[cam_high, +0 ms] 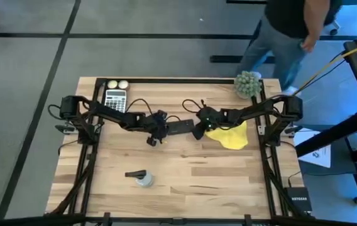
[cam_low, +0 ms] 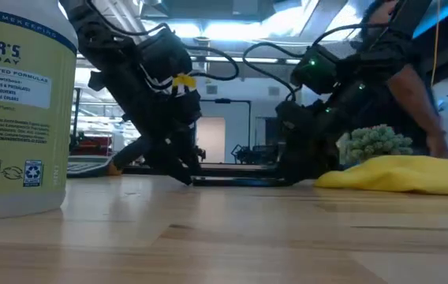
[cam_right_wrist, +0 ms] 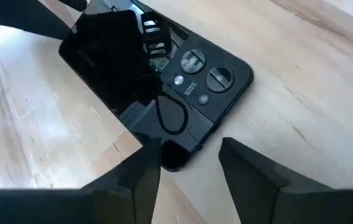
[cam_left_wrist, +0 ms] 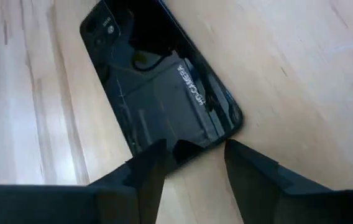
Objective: Apply microfiber cloth
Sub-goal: Spray the back of the cellphone using the spray bottle
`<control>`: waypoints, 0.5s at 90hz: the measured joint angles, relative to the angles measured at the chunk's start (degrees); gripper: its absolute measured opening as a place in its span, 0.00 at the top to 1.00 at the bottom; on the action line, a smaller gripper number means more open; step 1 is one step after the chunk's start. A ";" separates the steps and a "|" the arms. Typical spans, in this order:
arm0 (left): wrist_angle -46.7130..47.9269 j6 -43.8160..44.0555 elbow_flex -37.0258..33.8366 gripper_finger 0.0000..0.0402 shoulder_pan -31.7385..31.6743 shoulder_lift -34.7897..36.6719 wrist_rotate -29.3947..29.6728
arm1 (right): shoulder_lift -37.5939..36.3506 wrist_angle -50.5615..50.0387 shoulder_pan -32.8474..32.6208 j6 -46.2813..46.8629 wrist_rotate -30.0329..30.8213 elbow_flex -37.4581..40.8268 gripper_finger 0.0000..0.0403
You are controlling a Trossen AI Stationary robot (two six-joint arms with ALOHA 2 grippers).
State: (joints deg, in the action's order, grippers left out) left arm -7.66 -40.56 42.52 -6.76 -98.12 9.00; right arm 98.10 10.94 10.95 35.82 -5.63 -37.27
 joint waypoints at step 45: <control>-5.36 -0.10 0.00 0.63 1.40 -4.72 -0.94 | 0.00 1.27 -0.01 1.41 0.83 0.26 0.62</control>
State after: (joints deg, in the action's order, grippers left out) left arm -13.02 -40.66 42.52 -5.37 -102.85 8.05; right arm 98.11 12.21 10.94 37.24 -4.80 -37.01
